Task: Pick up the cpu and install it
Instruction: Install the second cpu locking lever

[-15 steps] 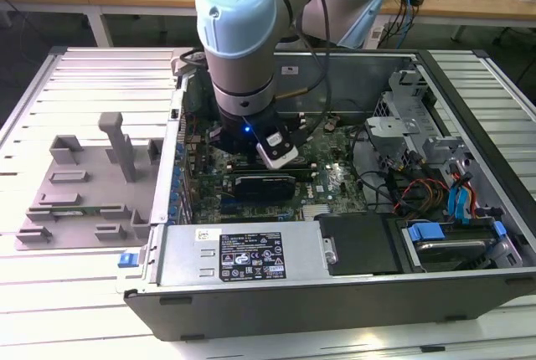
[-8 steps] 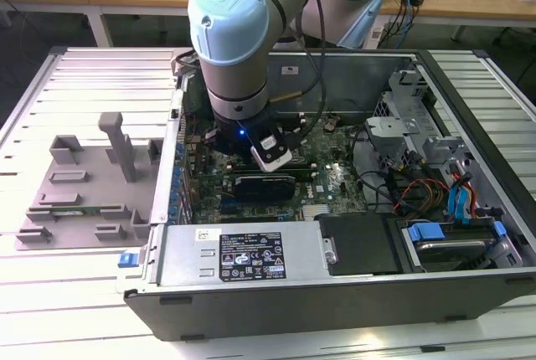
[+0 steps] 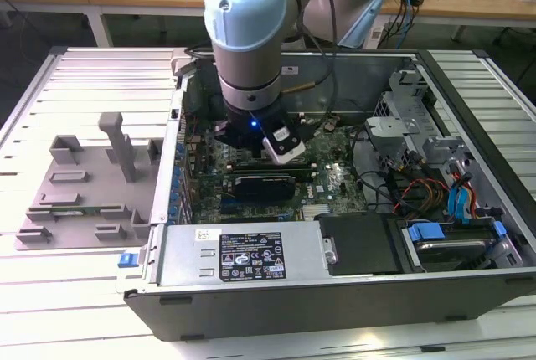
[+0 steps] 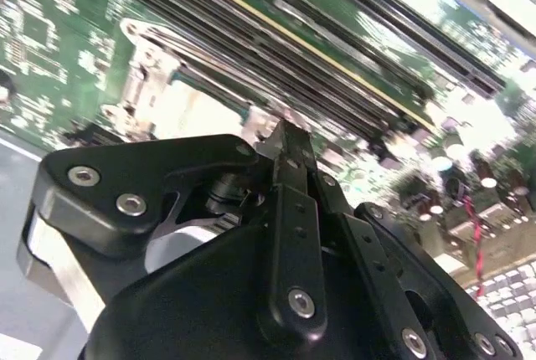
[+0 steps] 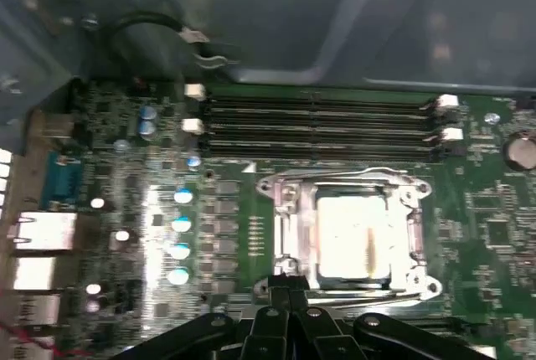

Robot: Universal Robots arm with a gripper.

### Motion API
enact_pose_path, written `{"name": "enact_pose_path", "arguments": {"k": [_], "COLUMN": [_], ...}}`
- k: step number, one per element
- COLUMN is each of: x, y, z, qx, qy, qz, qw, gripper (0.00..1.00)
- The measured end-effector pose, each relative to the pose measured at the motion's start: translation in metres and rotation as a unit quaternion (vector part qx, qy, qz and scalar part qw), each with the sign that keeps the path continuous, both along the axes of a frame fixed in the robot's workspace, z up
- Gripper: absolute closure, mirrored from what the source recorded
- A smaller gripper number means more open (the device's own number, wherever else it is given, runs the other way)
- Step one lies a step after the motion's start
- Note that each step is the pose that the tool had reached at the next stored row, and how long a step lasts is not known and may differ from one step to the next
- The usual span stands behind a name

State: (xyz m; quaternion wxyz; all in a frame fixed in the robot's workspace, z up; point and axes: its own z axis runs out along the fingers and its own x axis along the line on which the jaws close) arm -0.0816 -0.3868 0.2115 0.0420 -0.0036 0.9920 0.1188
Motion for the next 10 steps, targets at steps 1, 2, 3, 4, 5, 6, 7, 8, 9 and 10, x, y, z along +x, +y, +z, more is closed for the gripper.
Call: {"name": "enact_pose_path", "arguments": {"k": [1, 2, 3, 4, 5, 6, 7, 8, 9, 10], "x": [0.0034, 0.0093, 0.0136, 0.0163, 0.0187, 0.0202, 0.0217, 0.0231, 0.0245, 0.0269], "y": [0.0, 0.0005, 0.0026, 0.0069, 0.0128, 0.0183, 0.0243, 0.0302, 0.0346, 0.0397], "z": [0.0, 0.0, 0.0, 0.0001, 0.0, 0.0, -0.0001, -0.0001, -0.0001, -0.0002], "qx": [-0.001, -0.0038, -0.008, -0.0121, -0.0152, -0.0196, -0.0245, -0.0332, -0.0468, -0.0588], "qy": [0.0001, 0.0004, 0.0005, 0.0005, 0.0005, 0.0005, 0.0005, 0.0005, 0.0006, 0.0007], "qz": [0.0, -0.001, -0.001, -0.001, -0.001, -0.001, -0.001, -0.001, -0.001, -0.001], "qw": [1.0, 1.0, 1.0, 0.9999, 0.9999, 0.9998, 0.9997, 0.9994, 0.9989, 0.9983], "gripper": [0.89, 0.89, 0.89, 0.89, 0.89, 0.89, 0.89, 0.89, 0.89, 0.89]}}
